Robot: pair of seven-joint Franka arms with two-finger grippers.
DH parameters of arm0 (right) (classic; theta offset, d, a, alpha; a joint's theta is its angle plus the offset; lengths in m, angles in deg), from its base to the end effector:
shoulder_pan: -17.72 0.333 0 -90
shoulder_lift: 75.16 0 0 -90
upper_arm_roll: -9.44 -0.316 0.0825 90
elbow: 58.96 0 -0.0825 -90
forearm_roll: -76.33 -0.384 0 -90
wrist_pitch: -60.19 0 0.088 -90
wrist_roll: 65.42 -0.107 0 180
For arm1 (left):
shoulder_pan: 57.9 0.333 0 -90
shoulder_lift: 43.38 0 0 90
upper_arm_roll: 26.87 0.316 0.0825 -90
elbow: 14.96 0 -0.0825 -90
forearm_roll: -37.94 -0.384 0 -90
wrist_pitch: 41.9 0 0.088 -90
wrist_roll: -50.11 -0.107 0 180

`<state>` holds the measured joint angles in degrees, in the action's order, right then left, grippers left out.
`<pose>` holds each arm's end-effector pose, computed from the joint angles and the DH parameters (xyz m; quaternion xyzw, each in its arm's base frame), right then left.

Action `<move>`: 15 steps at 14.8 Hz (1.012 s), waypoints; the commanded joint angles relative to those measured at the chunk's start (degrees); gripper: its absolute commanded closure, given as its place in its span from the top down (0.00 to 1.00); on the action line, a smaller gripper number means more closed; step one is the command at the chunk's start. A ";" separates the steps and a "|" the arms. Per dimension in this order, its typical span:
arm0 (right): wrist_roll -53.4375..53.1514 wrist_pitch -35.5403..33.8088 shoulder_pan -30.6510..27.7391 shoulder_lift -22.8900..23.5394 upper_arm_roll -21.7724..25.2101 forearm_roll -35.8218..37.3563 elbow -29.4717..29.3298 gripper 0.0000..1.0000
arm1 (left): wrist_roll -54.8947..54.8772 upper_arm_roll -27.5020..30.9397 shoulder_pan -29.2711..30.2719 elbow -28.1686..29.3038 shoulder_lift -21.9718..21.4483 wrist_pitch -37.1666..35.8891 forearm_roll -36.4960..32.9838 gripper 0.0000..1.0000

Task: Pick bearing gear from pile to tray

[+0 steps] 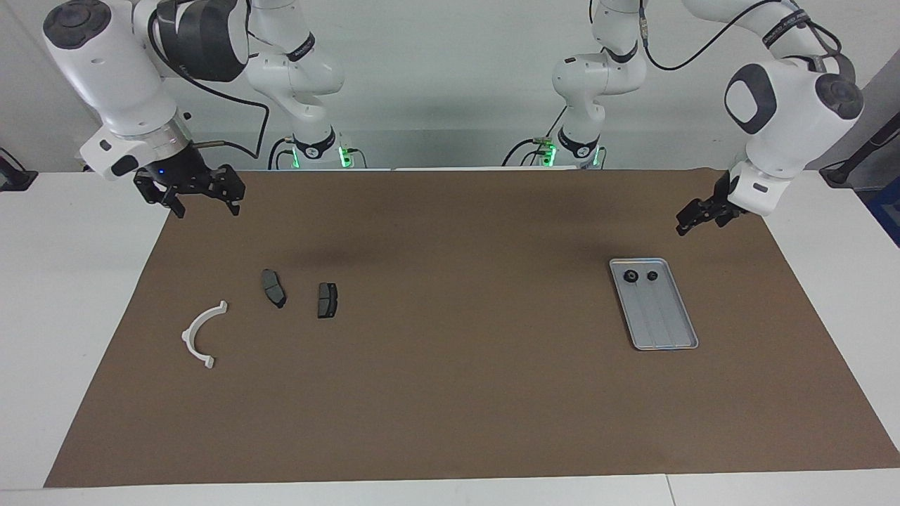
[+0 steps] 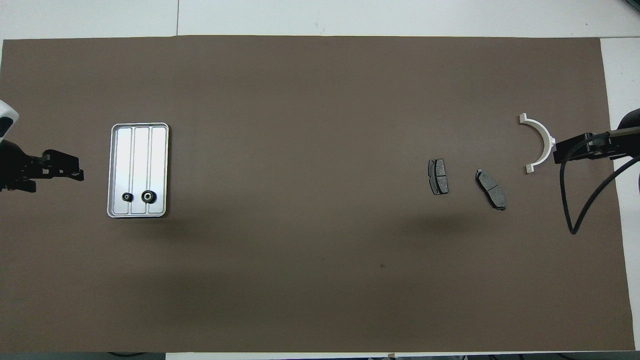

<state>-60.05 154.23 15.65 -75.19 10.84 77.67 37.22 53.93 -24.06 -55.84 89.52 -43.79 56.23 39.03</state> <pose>0.5558 -0.0361 0.5798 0.9996 0.0176 -0.0193 0.0102 0.5474 0.0449 0.5207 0.9956 0.0775 -0.0517 0.0100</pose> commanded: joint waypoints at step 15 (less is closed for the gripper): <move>0.08 0.09 -1.10 -1.28 -0.61 -0.81 1.21 1.00 | 0.92 0.27 -3.73 -5.25 -0.74 -6.90 -0.21 1.00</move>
<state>-60.05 154.23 15.65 -75.20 10.87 77.66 37.22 54.12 -24.60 -58.40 86.58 -46.94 48.93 39.01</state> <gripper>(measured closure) 0.000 0.000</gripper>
